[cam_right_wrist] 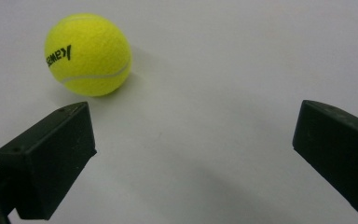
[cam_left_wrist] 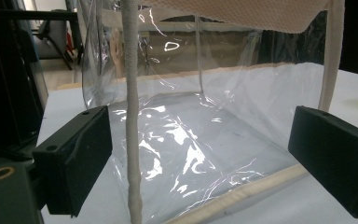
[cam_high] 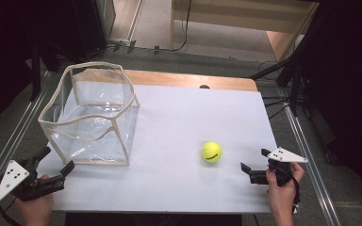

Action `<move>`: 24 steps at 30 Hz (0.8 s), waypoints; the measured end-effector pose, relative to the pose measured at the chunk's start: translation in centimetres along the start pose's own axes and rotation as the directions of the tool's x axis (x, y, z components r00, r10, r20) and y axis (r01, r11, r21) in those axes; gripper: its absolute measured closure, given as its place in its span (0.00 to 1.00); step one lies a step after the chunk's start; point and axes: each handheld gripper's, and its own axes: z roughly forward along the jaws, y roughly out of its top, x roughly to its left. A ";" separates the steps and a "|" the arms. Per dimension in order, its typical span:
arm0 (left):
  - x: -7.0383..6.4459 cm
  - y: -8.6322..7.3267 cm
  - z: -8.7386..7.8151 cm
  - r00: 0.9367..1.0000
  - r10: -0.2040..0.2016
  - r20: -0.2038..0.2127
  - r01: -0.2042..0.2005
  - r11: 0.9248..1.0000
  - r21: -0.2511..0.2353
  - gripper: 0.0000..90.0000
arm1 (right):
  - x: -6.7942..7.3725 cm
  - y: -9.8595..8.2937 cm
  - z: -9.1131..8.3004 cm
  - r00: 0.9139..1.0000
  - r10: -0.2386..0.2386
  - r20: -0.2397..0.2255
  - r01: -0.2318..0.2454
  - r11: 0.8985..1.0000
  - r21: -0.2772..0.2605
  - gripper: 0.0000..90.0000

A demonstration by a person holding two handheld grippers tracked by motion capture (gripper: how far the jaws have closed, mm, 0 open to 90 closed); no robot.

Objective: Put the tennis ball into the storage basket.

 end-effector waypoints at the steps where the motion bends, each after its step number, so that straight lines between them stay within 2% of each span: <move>1: 0.0 0.0 0.0 1.000 0.001 0.000 -0.001 1.000 0.000 0.07 | 0.0 0.2 0.1 1.000 -0.007 -0.004 0.007 1.000 0.007 0.00; 10: -0.1 0.0 0.0 1.000 0.010 -0.002 -0.010 1.000 0.005 0.07 | 0.8 2.3 1.1 0.999 -0.038 -0.035 0.040 0.998 0.054 0.00; 17: -0.1 0.0 0.1 1.000 0.009 -0.001 -0.009 1.000 0.005 0.07 | 1.0 3.4 1.5 0.998 -0.057 -0.041 0.059 0.995 0.074 0.00; 24: -0.1 0.0 0.1 1.000 0.011 0.000 -0.011 1.000 0.009 0.07 | 1.5 4.6 2.4 0.993 -0.098 -0.063 0.104 0.989 0.101 0.00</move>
